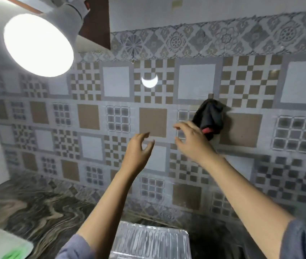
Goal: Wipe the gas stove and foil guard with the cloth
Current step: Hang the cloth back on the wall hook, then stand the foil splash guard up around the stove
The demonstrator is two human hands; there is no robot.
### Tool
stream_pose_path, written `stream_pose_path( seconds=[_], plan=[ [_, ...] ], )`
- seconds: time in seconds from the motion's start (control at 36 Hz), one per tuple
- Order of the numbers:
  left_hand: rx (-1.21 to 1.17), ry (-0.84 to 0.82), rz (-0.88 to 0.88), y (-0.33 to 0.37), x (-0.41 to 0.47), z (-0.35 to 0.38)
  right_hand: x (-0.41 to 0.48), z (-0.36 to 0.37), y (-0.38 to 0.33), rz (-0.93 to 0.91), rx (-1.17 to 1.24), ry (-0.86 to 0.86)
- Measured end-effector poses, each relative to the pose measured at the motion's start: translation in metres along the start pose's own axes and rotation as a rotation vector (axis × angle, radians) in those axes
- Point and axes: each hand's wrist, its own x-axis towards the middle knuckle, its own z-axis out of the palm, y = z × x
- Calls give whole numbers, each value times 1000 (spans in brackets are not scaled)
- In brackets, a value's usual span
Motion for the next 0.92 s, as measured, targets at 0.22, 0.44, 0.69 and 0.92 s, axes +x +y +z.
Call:
stream_pose_path(
  seconds=[0.22, 0.44, 0.69, 0.92],
  plan=[
    [383, -321, -373, -123, -181, -49, -112, 135, -37, -41, 39, -654],
    [512, -438, -614, -183, -316, -68, -197, 254, -76, -193, 31, -983],
    [514, -468, -767, -210, -385, -71, -231, 331, -116, -472, 8, -1223],
    [344, -457, -829, -204, -381, -63, -221, 339, -125, -522, -99, -1298]
  ],
)
